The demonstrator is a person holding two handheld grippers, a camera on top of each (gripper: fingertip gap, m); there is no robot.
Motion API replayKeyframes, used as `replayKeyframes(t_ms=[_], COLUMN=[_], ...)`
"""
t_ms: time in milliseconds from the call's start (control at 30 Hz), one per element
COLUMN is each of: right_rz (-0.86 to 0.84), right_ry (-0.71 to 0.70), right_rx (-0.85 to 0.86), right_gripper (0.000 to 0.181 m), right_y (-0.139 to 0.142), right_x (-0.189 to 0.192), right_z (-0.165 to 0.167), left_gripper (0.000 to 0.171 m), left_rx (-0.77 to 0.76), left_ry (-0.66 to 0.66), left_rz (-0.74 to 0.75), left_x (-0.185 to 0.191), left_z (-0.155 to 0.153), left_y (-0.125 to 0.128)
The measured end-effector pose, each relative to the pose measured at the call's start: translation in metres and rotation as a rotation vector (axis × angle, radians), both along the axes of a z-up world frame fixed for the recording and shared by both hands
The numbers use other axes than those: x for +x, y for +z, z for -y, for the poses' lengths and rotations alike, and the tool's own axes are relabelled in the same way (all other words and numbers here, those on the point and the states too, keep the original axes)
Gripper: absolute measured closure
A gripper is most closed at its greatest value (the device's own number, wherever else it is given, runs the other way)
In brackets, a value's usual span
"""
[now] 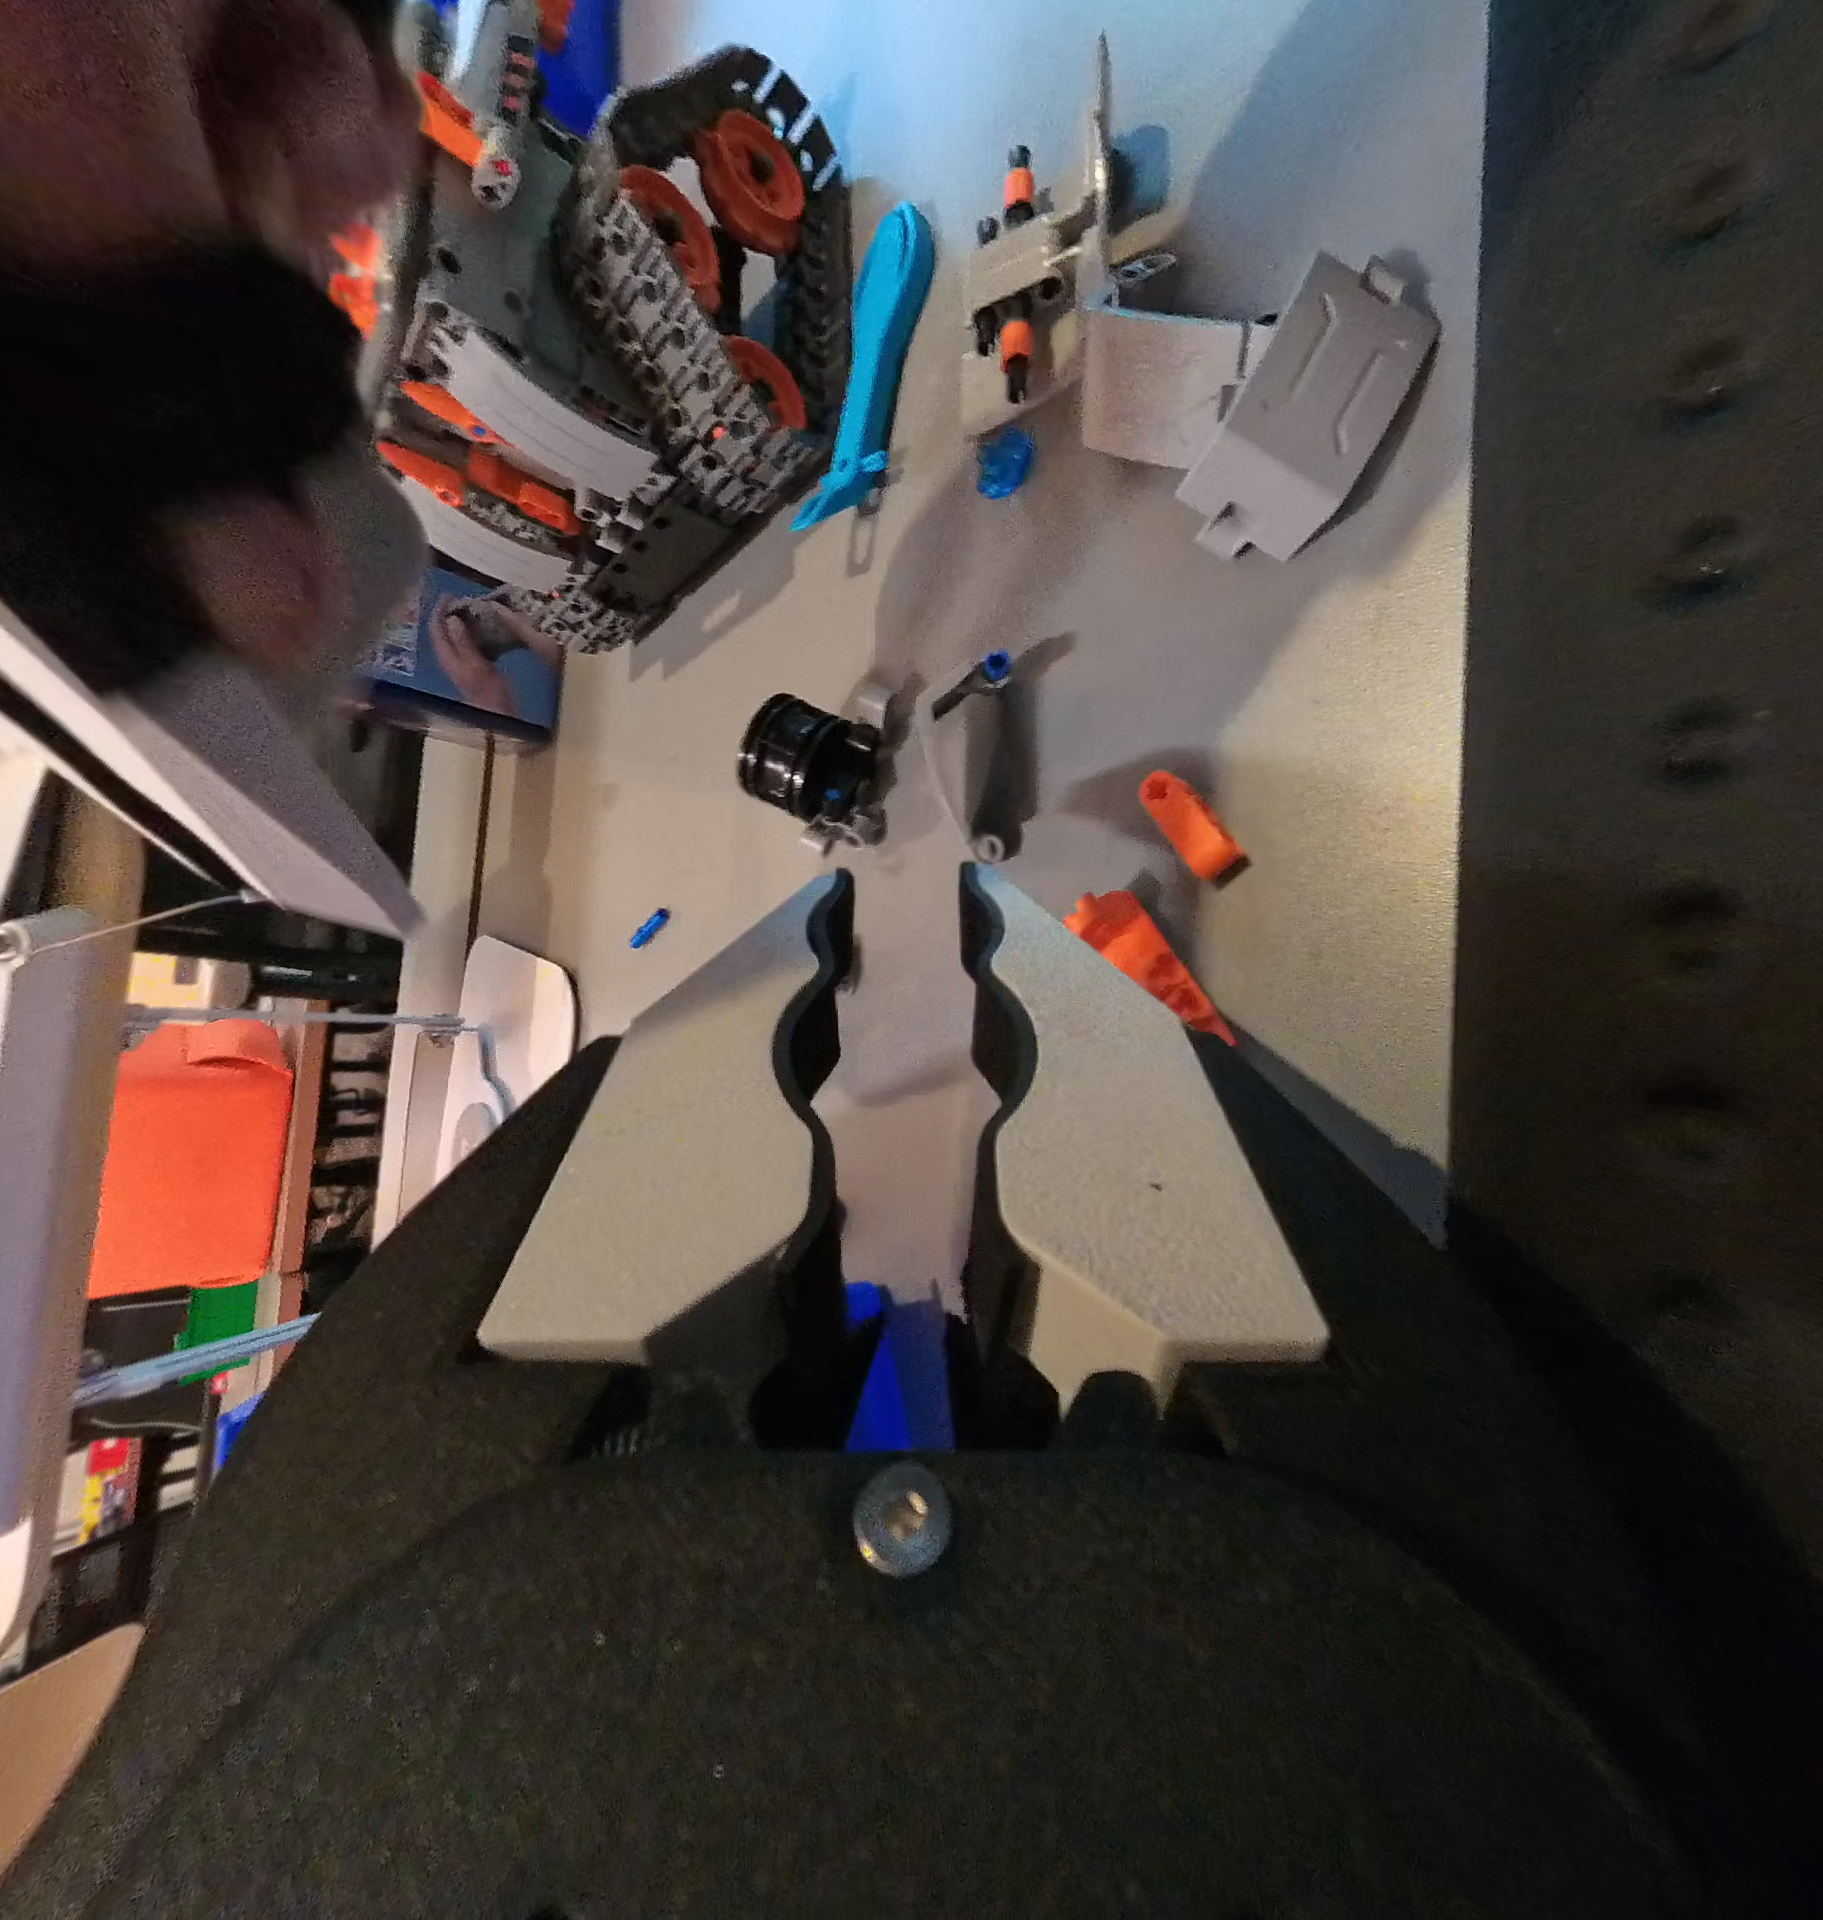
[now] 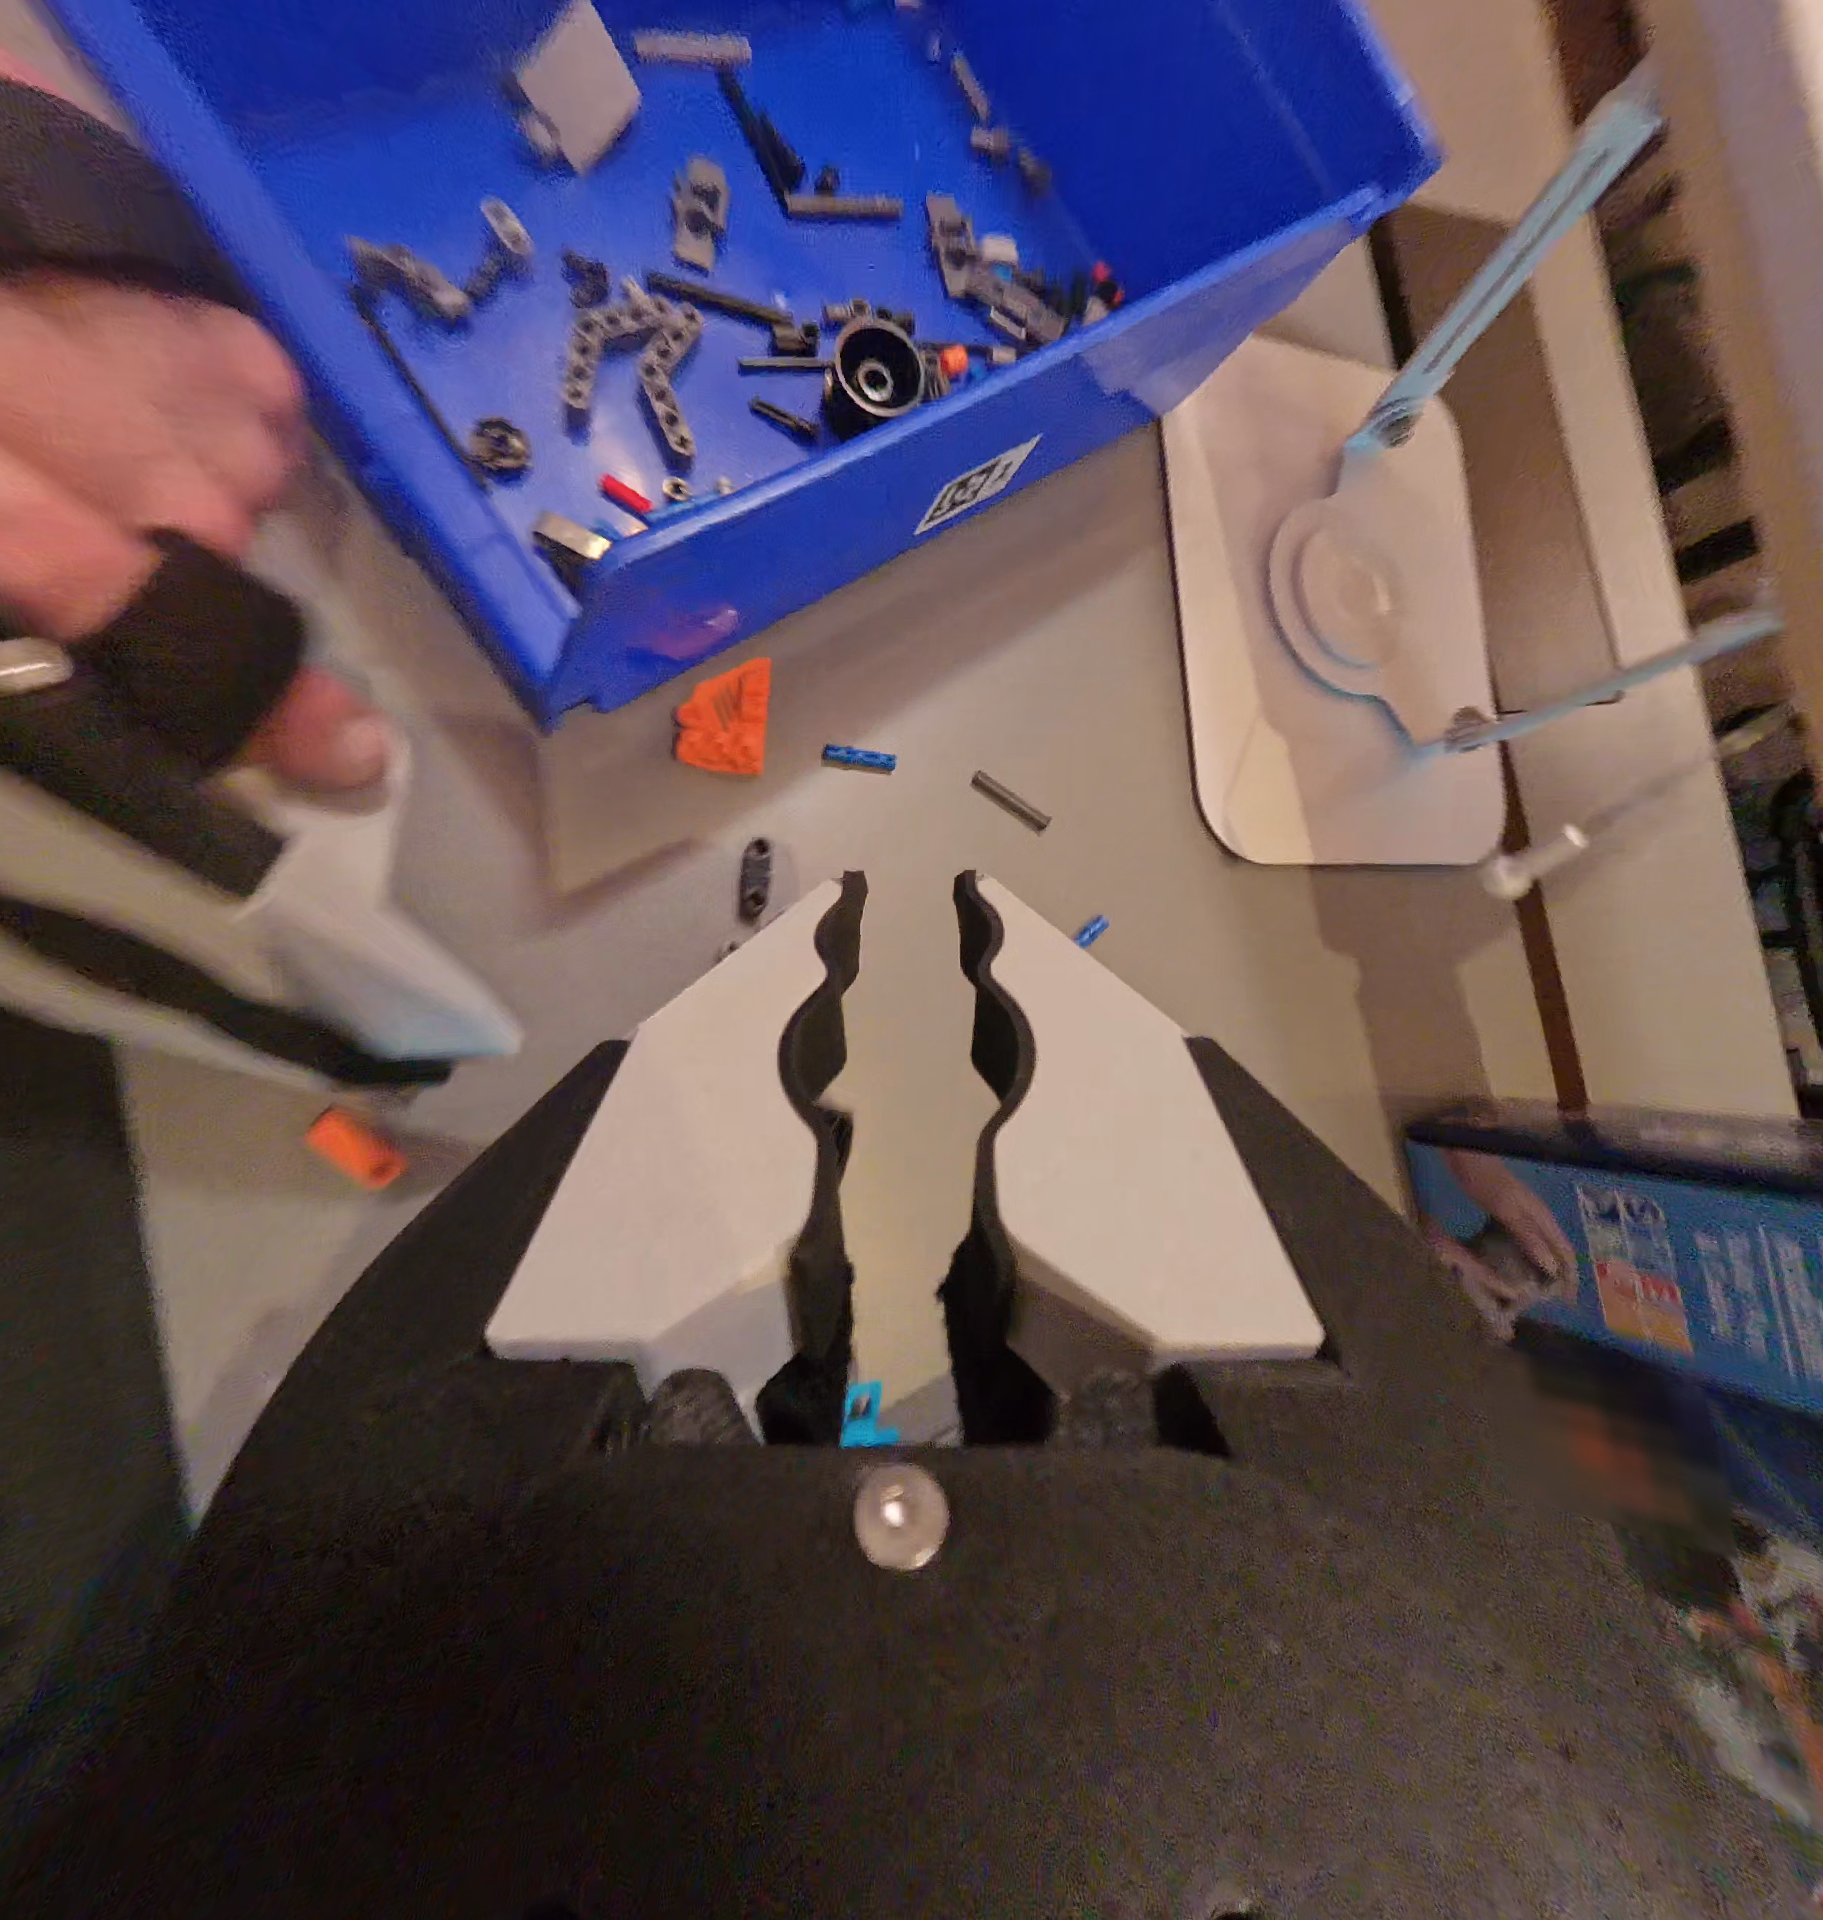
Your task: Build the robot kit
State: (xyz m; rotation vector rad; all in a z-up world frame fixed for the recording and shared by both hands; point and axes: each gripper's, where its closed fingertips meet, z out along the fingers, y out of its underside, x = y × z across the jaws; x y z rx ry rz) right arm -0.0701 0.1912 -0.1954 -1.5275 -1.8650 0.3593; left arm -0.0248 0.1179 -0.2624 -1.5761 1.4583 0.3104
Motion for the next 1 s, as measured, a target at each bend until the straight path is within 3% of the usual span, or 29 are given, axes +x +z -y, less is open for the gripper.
replayKeyframes(t_ms=[100,233,367,567,767,933,1000], right_rz=[0.141,0.335,0.367,0.462,0.466,0.463,0.424], right_ry=[0.011,0.052,0.195,0.342,0.397,0.319,0.246], right_rx=[0.000,-0.051,-0.188,-0.206,-0.245,-0.289,-0.290], right_gripper=[0.167,0.165,0.167,0.172,0.176,0.164,0.168], right_y=[-0.033,-0.075,-0.081,-0.109,-0.109,-0.098,-0.096], right_x=[-0.032,-0.047,-0.059,-0.060,-0.065,-0.056,-0.056], right_z=[-0.022,-0.053,-0.034,-0.018,-0.014,-0.004,-0.002], left_gripper=[0.154,0.156,0.157,0.158,0.158,0.159,0.159], left_rx=[0.006,0.025,0.022,-0.002,-0.007,-0.012,-0.017], left_ry=[0.004,-0.011,-0.051,-0.063,-0.085,-0.099,-0.111], left_rz=[0.043,0.082,0.111,0.137,0.154,0.175,0.191], left_x=[-0.003,-0.006,-0.007,-0.010,-0.007,-0.008,-0.007], left_z=[-0.003,0.002,0.011,0.017,0.020,0.023,0.026], left_y=[0.008,0.019,0.026,0.027,0.028,0.031,0.033])
